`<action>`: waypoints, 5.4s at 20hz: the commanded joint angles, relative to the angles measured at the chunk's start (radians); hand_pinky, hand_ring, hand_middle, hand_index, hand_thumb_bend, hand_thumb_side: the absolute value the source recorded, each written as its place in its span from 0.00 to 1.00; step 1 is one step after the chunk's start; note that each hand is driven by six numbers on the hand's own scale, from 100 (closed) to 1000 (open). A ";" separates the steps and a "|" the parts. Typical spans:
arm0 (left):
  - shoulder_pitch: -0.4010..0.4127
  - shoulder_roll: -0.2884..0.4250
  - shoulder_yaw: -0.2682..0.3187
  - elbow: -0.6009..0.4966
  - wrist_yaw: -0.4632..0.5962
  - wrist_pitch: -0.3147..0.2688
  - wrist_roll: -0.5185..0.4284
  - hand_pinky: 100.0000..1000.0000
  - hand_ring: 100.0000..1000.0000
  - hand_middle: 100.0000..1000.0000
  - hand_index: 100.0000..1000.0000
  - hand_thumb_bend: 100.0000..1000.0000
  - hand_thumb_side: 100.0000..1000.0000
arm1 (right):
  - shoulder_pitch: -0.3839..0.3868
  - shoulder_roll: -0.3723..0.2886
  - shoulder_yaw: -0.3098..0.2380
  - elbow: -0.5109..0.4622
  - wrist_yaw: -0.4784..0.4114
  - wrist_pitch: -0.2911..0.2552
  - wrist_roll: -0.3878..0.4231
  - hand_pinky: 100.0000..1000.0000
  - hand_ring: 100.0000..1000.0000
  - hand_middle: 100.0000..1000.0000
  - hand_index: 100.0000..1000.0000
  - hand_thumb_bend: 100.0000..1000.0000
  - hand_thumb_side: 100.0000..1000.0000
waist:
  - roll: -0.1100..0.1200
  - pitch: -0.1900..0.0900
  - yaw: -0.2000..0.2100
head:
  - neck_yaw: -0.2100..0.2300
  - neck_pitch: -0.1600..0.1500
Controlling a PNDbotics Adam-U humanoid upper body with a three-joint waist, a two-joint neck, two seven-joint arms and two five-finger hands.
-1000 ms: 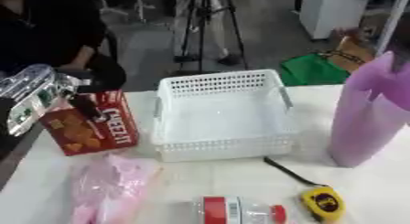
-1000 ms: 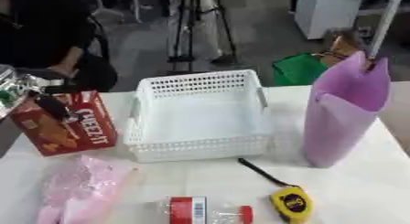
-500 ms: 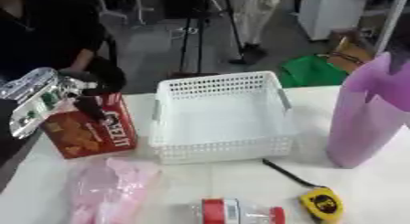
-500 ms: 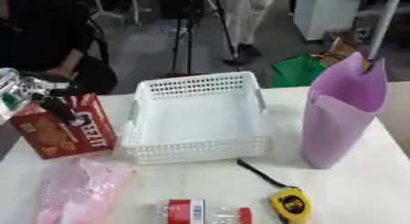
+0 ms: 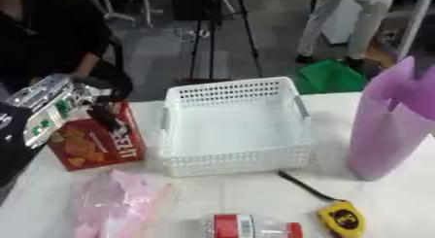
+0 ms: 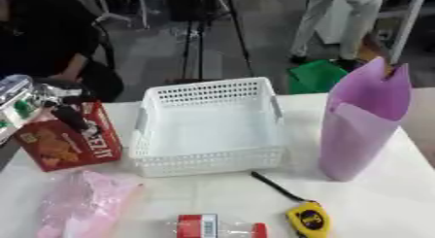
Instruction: Pick up objects on the table and place them in the box.
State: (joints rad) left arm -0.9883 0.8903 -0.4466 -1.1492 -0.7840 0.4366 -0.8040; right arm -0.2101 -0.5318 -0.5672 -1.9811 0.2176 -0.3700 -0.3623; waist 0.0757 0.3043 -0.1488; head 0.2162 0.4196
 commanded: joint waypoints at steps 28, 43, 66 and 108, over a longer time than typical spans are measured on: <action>-0.068 -0.021 0.024 0.023 0.008 0.039 -0.103 0.76 0.74 0.55 0.63 0.22 0.46 | -0.013 -0.025 -0.013 -0.019 -0.022 0.012 -0.022 0.72 0.73 0.69 0.67 0.00 0.78 | 0.002 -0.013 -0.009 | 0.017 -0.014; -0.088 -0.027 0.028 0.070 -0.082 0.010 -0.103 0.65 0.63 0.42 0.51 0.16 0.38 | -0.010 -0.025 -0.015 -0.019 -0.021 0.018 -0.036 0.72 0.73 0.68 0.67 0.00 0.78 | 0.003 -0.018 -0.005 | 0.021 -0.007; -0.125 -0.011 0.146 0.016 -0.217 0.000 -0.103 0.62 0.59 0.39 0.51 0.19 0.36 | -0.003 -0.024 -0.017 -0.019 -0.023 0.034 -0.055 0.72 0.73 0.68 0.67 0.00 0.77 | 0.000 -0.035 0.010 | 0.018 0.015; -0.248 -0.098 0.208 -0.514 -0.283 0.007 -0.103 0.58 0.53 0.33 0.46 0.01 0.28 | 0.002 -0.022 -0.006 -0.019 -0.016 0.062 -0.068 0.72 0.73 0.68 0.66 0.00 0.77 | -0.001 -0.083 0.035 | -0.071 0.051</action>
State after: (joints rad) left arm -1.2106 0.7782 -0.2432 -1.6377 -1.0572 0.3921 -0.8485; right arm -0.2019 -0.5316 -0.5718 -1.9811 0.2007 -0.3103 -0.4311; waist 0.0792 0.2416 -0.1132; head 0.1527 0.4664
